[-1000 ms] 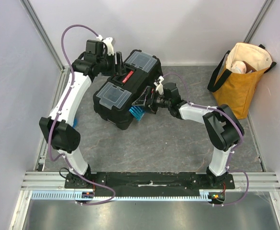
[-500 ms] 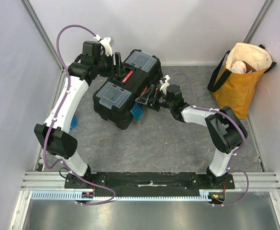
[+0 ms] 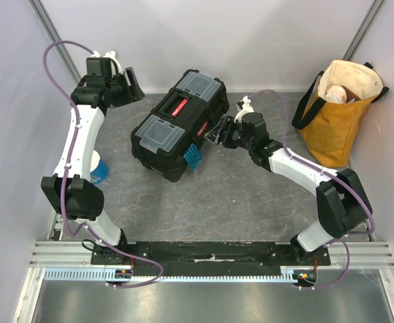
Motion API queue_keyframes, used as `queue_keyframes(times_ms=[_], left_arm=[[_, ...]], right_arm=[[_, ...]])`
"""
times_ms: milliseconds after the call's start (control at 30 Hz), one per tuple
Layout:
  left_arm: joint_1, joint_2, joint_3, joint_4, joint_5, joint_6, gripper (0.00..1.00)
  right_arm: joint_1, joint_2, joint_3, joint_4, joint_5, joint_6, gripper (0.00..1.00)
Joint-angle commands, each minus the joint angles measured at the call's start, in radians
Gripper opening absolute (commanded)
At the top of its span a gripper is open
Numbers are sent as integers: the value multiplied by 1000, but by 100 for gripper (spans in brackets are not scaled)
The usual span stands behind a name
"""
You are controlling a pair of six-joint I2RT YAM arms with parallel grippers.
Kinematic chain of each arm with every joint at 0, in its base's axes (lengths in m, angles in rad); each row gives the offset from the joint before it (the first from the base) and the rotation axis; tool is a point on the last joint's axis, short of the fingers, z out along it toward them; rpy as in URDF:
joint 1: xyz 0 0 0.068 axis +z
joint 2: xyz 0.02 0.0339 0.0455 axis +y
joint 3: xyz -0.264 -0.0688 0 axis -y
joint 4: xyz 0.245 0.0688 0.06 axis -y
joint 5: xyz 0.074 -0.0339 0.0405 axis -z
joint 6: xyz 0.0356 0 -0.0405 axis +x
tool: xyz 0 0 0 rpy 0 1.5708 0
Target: Pack the tool kit
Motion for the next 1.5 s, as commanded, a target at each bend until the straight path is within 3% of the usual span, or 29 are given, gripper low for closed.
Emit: queue_keyframes(times_ms=[0,33,100,200,433,733,1133,1467], left_arm=[[101,24,-66,-7,30,-104,73],[102,30,-88,1,39,-107,73],[139,53,-132,14,79,-104,73],[142,96,-191,28,131,-104,72],[144,138,-300,44,236,-55,70],[142,47,-510,162,405,-116,67],[135,32,-573,185,507,-205,63],[70,24,-633,223,658,-259,54]], right_arm=[[-2,-55,58,-260,215,-124,45],[1,-49,64,-289,222,-127,29],[3,-35,72,-337,223,-129,13],[14,23,116,-418,256,-131,0],[95,174,250,-620,270,-114,0],[182,266,294,-659,318,-39,0],[185,274,236,-469,321,40,0],[184,303,165,-184,236,170,0]])
